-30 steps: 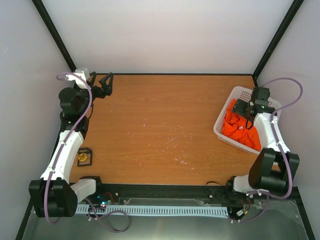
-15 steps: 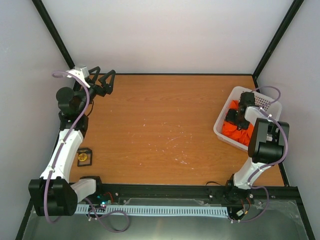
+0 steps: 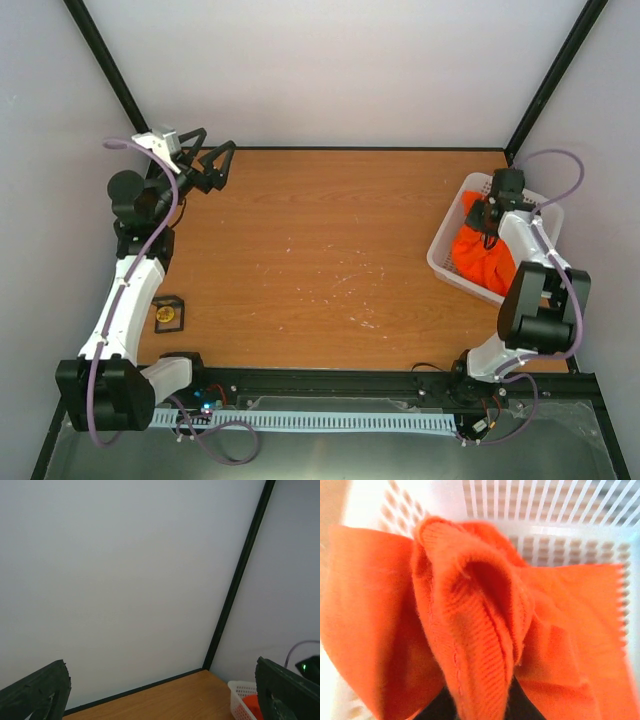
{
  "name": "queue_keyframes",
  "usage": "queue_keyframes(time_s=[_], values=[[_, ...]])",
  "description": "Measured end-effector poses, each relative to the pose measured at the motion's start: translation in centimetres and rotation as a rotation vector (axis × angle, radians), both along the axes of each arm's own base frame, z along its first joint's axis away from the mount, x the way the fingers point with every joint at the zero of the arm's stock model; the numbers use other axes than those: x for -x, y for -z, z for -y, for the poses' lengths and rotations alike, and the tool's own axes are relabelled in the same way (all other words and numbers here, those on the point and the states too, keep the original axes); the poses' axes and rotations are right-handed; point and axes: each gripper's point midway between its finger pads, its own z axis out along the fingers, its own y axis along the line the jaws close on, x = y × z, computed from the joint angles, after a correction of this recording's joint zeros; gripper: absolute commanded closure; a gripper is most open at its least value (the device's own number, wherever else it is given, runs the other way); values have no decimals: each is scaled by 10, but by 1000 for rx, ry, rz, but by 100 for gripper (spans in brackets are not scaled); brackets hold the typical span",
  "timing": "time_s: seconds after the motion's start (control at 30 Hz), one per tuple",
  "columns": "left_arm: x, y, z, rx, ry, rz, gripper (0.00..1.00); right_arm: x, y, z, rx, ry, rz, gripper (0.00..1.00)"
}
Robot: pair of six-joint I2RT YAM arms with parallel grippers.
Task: Pin the brooch onto the clothing
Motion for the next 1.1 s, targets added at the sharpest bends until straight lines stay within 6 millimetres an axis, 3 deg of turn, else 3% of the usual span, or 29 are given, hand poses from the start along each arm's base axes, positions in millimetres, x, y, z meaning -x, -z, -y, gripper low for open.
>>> queue_keyframes(time_s=[0.13,0.23,0.43,0.57,0.7,0.87,0.9,0.97,1.03,1.1], values=[[0,3,1,-2,34,-2,0,-12,-69,6,52,3,158,97],[-1,5,-5,8,33,-5,0,-14,-109,7,76,3,243,97],[-2,16,-8,20,8,-18,0,-18,-168,6,93,-13,319,97],[9,7,2,2,9,26,0,-18,-204,-17,30,-115,384,98],[18,-1,27,-42,30,72,0,-6,-233,-62,-44,-268,442,97],[21,5,45,-78,44,69,0,14,-277,-157,-140,-547,524,96],[20,5,45,-80,38,67,0,19,-279,-175,-165,-598,529,90],[19,6,43,-77,23,62,0,29,-274,-210,-216,-686,517,65],[18,6,40,-72,7,54,0,39,-254,-240,-265,-750,464,44],[18,6,38,-60,-2,43,0,47,-221,-266,-308,-800,379,26]])
